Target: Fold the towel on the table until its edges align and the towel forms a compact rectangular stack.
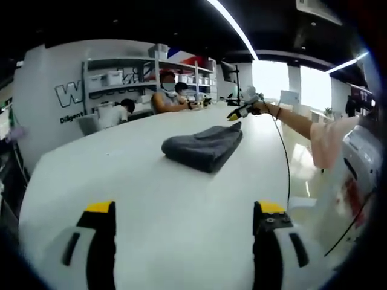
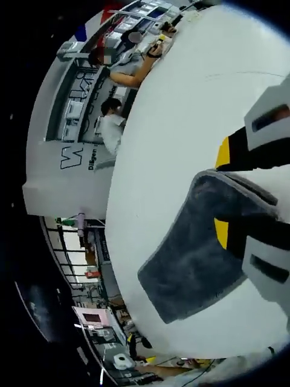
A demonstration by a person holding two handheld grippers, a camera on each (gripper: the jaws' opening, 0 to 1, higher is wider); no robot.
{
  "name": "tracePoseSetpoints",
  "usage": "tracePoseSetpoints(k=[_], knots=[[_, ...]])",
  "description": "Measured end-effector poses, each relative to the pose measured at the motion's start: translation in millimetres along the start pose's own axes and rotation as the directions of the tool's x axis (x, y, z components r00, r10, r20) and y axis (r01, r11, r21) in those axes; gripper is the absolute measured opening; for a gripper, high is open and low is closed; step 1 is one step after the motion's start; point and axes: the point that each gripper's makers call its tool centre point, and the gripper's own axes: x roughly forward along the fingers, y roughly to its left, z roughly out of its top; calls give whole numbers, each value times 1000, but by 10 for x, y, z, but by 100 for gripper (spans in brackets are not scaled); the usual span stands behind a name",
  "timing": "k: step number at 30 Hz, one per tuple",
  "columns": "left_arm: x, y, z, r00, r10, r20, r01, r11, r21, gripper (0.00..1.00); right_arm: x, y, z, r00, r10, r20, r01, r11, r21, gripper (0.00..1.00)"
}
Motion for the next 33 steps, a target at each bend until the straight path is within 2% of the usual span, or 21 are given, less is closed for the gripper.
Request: tracePoseSetpoints(k=[5,7,10,12,16,20,26,33], knots=[[-2,6,15,1000,-1,1,1,1000,6,99,-106,164,-103,1000,21,4,-21,999,-36,29],[-2,3,28,1000,-4,4,4,1000,8,99,-108,109,-275,998,-19,-63,13,996,-89,28],[5,-9,35,1000,-8,7,8,1000,9,99,-66,103,-438,991,-51,-124,34,991,-130,30],[14,-27,35,1000,-11,7,11,1000,10,99,-1,176,-524,989,-41,-141,20,989,-146,30],[18,-51,29,1000,-17,4,17,1000,11,99,70,211,-604,990,-16,-140,-1,993,-120,29],[-16,-50,39,1000,-13,5,13,1000,15,99,90,222,-649,992,-6,-128,-2,998,-61,28],[-41,-39,10,1000,-8,2,8,1000,9,99,67,255,-646,996,-19,-90,15,999,-43,28],[-48,-34,-44,1000,-11,-7,11,1000,5,99,-92,173,-509,994,-100,-40,98,994,-56,46]])
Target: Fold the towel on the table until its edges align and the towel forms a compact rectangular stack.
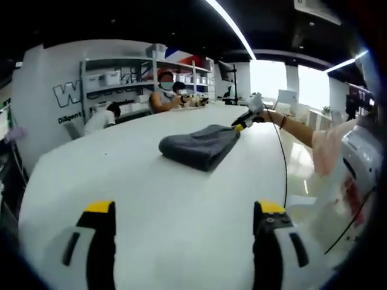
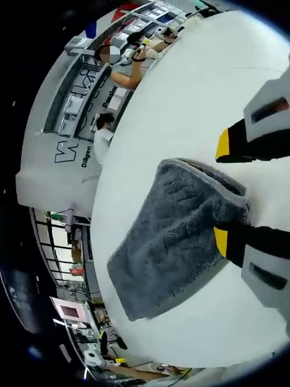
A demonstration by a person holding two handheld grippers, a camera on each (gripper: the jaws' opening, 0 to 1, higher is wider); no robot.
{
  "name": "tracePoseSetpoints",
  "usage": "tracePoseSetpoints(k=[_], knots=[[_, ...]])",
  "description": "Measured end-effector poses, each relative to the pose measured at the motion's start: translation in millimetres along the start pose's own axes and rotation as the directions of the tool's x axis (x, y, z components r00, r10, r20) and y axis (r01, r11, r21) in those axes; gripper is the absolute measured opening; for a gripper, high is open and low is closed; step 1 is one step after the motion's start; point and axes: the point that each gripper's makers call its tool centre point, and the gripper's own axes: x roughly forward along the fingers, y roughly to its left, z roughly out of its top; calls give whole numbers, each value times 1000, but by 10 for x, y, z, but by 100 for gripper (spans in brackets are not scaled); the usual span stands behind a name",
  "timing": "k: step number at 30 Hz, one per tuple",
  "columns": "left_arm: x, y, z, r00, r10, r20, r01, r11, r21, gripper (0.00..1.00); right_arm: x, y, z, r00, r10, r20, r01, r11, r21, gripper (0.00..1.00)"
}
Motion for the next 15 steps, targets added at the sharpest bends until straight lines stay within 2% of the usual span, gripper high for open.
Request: tracePoseSetpoints(k=[5,9,15], knots=[[14,13,-44,1000,-1,-1,1,1000,-6,99,-200,37,149,998,-22,65,20,1000,19,53],[12,8,-81,1000,-9,-1,9,1000,-13,99,-385,250,221,994,10,107,-11,1000,8,59],[-13,56,-138,1000,-4,3,4,1000,-29,99,-560,576,156,991,62,119,-64,998,7,71]])
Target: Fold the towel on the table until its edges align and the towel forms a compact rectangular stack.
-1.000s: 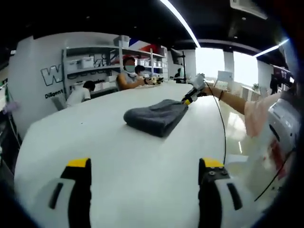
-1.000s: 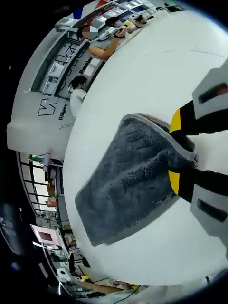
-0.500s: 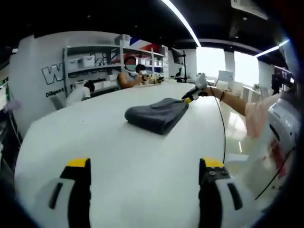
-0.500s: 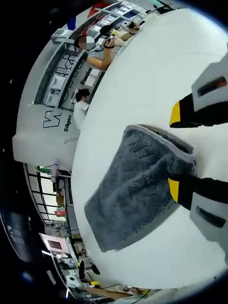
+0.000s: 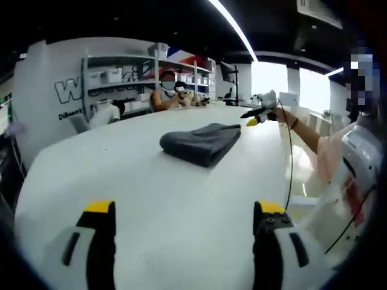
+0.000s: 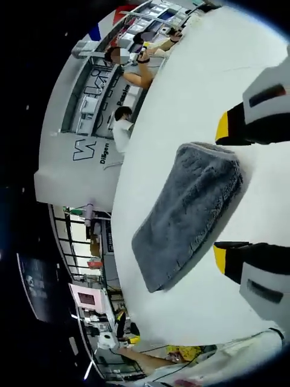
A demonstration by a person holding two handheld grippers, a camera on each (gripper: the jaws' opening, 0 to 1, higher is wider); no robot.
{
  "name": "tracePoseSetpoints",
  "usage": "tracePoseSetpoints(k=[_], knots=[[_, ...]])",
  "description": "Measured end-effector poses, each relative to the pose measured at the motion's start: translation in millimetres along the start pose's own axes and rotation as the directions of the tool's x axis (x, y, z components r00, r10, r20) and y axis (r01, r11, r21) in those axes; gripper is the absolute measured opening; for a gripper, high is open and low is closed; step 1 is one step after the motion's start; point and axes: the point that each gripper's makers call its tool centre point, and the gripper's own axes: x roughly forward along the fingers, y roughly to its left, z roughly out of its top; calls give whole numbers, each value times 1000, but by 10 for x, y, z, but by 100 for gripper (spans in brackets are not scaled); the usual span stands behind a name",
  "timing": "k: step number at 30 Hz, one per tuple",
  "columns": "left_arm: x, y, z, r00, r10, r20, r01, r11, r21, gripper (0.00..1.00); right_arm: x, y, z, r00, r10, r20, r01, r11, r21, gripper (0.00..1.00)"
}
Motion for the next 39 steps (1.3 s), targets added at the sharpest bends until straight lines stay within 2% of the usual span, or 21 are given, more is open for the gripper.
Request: tracePoseSetpoints(k=[5,9,16,20,23,28,31,34,39], knots=[[-11,67,-50,999,36,15,-36,999,-17,99,-118,284,-111,1000,24,-20,-25,999,-27,77],[-21,123,-107,996,82,30,-81,996,-37,99,-201,521,-149,999,46,-17,-46,999,-16,87],[-117,119,-120,985,158,69,-156,987,-40,99,-316,818,-204,1000,8,-8,-9,999,-38,99],[-200,72,-110,978,184,95,-182,983,-28,99,-297,914,-281,1000,1,-16,-1,1000,-30,99],[-243,21,-93,976,183,119,-180,983,-34,99,-287,933,-371,999,-15,-39,14,1000,-23,99],[-257,-39,-152,978,174,117,-172,985,-30,99,-300,892,-407,997,-66,-35,66,998,-16,99],[-249,-45,-234,983,157,99,-153,987,-44,99,-282,924,-350,996,-82,-25,82,997,-1,99],[-285,-35,-254,983,158,93,-154,987,-45,99,-241,975,-198,995,-100,-8,100,995,-2,99],[-347,-3,-201,979,164,119,-159,986,-49,99,-41,1166,396,991,-93,99,99,994,-55,99]])
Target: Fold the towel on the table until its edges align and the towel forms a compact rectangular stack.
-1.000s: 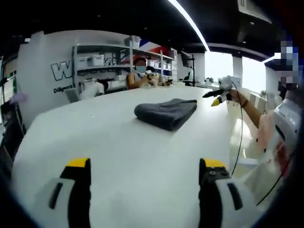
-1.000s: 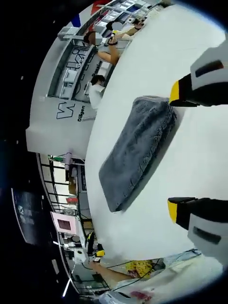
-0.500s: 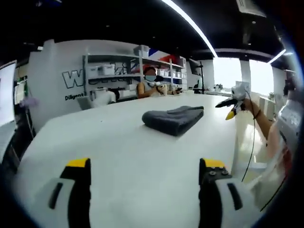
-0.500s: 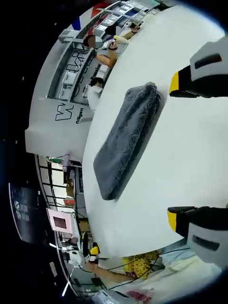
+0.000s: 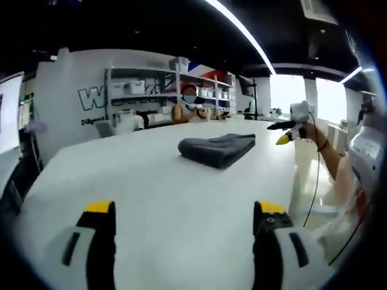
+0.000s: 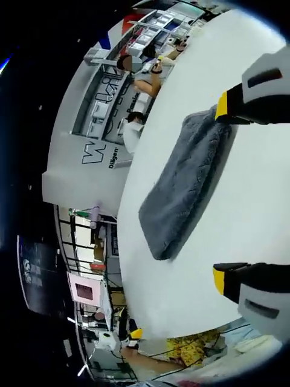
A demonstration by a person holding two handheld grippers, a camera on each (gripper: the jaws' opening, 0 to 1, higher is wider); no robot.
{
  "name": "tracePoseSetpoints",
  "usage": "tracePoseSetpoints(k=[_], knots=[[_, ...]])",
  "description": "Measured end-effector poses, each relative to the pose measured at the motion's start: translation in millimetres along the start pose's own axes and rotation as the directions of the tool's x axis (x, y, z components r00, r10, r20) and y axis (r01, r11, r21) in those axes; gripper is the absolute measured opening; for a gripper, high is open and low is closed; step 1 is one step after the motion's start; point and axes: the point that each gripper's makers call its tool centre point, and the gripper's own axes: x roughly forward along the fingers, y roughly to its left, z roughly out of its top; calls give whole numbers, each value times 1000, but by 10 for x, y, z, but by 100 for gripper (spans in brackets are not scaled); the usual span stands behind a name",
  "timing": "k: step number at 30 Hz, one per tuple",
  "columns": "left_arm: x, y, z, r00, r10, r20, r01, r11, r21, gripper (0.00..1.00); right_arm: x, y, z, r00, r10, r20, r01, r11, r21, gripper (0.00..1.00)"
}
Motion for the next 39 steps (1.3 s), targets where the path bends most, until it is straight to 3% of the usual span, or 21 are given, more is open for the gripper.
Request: tracePoseSetpoints(k=[4,7,9,16,22,31,35,37,39], knots=[[1,10,-8,1000,-1,-6,1,1000,10,99,230,214,423,997,48,54,-45,998,-49,99],[0,8,-4,1000,-12,-3,12,1000,11,99,371,332,636,995,67,72,-62,995,-80,98],[1,6,-11,1000,-15,-2,15,1000,8,99,471,412,750,994,76,81,-68,993,-96,96],[15,-21,-89,1000,-24,-17,24,1000,1,99,1023,1090,1019,983,175,58,-163,973,-166,91],[10,-46,-46,1000,-31,-3,31,1000,-1,99,1534,1418,1007,973,229,-23,-230,961,-154,87],[-67,-33,-54,1000,-21,6,21,1000,-6,99,2057,1209,767,976,138,-168,-169,968,-187,77],[-99,-27,-64,1000,-17,10,17,1000,-9,99,2157,1175,611,966,131,-221,-172,969,-179,65],[-108,-23,-81,1000,-16,7,16,1000,-12,99,2183,1215,517,957,157,-246,-198,968,-151,54],[-111,-20,-90,1000,-16,6,16,1000,-16,99,2193,1260,456,950,176,-256,-217,966,-139,49]])
